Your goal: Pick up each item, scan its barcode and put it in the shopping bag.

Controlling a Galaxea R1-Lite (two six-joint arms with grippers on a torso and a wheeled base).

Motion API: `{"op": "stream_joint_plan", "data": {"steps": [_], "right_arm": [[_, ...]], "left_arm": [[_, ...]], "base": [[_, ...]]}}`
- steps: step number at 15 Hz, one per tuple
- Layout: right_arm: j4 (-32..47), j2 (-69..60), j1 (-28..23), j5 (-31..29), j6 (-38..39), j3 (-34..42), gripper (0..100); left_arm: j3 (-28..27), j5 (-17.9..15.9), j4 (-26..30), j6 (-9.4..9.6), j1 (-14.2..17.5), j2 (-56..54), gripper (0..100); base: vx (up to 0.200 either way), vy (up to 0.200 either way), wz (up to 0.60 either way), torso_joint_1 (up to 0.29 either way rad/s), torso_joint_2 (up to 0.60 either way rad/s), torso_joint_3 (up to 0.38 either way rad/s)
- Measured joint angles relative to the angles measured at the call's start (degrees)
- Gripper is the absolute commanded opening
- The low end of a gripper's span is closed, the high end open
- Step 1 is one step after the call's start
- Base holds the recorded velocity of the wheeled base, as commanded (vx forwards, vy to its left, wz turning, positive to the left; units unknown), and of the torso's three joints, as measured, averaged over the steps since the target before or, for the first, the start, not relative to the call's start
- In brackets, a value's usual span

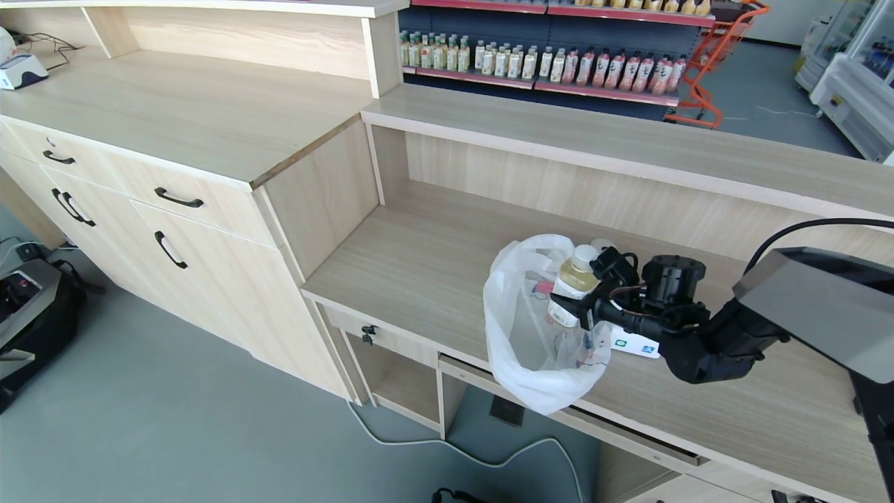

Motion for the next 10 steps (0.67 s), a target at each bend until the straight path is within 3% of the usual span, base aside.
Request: {"op": "stream_joint_plan", "data": {"steps": [3, 4, 10], "right_arm": [[-0.44, 0.52, -0.83, 0.0, -1.28, 1.02, 0], [-0.71, 0.52, -1.11, 0.07, -1.48, 1.6, 100], [1.43, -2.62, -2.07, 1.57, -0.88, 3.17, 100]], "left_arm": [[0.0, 0.0, 0.0, 0.0, 0.0, 0.0, 100], [0.0, -0.02, 0.0, 0.02, 0.0, 0.0, 100], [0.0, -0.02, 0.0, 0.0, 0.0, 0.0, 100]], "base": [[0.0, 0.0, 0.0, 0.0, 0.0, 0.0], [0.0, 0.0, 0.0, 0.0, 0.0, 0.0], [0.0, 0.0, 0.0, 0.0, 0.0, 0.0]]}}
